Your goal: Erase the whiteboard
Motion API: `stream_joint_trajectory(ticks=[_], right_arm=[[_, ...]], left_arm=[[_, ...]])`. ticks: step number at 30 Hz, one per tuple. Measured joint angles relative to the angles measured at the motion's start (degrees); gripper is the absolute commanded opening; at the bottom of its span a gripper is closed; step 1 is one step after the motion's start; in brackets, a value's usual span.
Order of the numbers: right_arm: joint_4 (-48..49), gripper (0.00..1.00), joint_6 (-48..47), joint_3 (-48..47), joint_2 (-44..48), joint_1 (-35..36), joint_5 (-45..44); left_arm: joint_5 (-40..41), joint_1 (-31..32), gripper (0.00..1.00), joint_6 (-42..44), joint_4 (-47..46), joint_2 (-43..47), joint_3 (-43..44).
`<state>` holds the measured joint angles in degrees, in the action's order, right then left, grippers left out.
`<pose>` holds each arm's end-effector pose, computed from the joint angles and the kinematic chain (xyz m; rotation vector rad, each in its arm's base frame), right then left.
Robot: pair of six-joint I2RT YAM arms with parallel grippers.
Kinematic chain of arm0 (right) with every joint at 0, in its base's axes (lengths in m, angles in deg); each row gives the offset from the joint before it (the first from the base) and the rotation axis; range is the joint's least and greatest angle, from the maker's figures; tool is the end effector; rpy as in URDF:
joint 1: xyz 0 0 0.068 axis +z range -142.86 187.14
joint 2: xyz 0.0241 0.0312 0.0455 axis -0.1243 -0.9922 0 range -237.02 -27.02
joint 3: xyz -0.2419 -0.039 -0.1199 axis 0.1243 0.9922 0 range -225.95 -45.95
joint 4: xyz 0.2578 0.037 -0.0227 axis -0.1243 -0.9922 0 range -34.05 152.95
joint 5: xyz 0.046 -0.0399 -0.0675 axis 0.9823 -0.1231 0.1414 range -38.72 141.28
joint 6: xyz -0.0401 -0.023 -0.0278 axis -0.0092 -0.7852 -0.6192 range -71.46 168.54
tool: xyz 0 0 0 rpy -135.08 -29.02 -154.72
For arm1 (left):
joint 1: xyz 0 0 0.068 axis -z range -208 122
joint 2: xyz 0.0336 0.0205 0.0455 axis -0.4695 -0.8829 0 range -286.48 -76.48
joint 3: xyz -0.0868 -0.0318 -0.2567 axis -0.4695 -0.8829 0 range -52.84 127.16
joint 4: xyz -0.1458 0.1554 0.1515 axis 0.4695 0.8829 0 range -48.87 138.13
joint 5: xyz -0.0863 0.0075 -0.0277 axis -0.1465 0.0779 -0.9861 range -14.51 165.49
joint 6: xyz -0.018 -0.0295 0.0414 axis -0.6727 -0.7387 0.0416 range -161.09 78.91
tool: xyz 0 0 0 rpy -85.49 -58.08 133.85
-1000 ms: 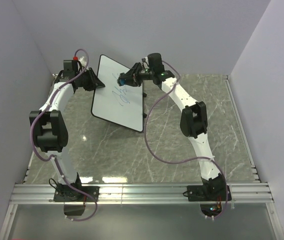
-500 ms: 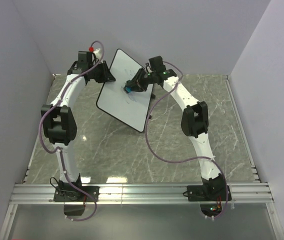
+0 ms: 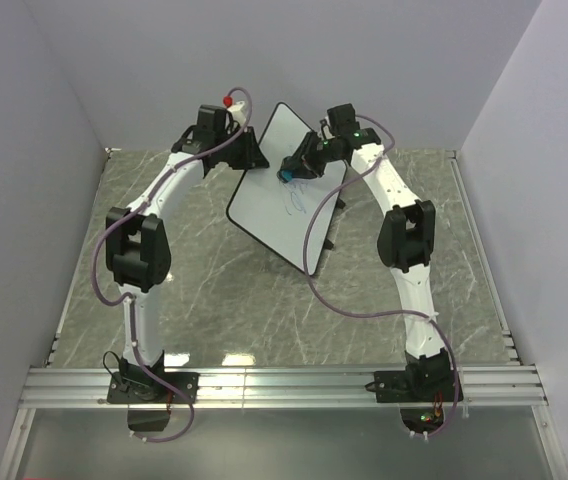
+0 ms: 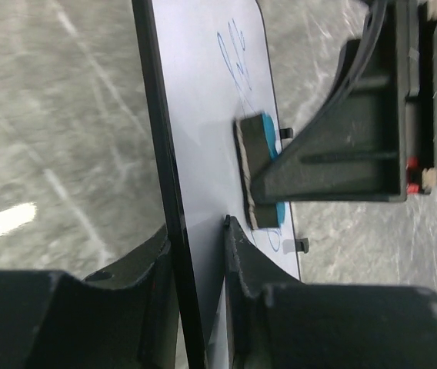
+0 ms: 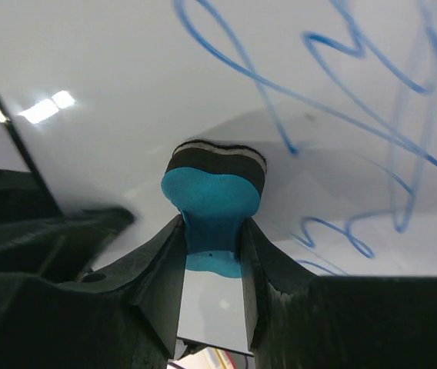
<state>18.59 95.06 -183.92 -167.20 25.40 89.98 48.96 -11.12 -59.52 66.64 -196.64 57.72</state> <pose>0.5058 0.1904 0.2592 0.2765 2.5566 1.2986 0.4651 -0.1579 0.2993 0.2419 2.2241 -0.8486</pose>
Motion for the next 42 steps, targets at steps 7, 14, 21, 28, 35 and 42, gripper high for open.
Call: stream_joint_trajectory(ticks=[7,14,21,28,35,42], right_arm=[[-0.28,0.00,-0.31,0.00,1.73,-0.33,-0.13],[-2.95,0.00,-2.89,0.37,2.14,0.22,-2.12],[-9.51,0.00,-9.33,15.30,10.05,1.49,-9.90],[-7.98,0.00,-10.97,36.13,18.49,1.60,-12.94],[-9.01,0.00,-10.91,35.08,18.51,2.47,-13.90],[-7.50,0.00,-9.40,18.53,14.97,8.13,-12.48]], left_arm=[[0.55,2.67,0.00,-0.09,-0.59,0.00,-0.17],[1.42,2.67,0.00,-0.68,-0.17,0.02,-0.20],[1.99,2.67,0.00,-0.96,0.17,0.02,-0.20],[1.81,2.67,0.00,-1.05,-0.04,0.04,-0.26],[1.88,2.69,0.00,-1.31,-1.90,1.33,-2.58],[2.47,2.69,0.00,-1.90,-2.54,2.93,-4.83]])
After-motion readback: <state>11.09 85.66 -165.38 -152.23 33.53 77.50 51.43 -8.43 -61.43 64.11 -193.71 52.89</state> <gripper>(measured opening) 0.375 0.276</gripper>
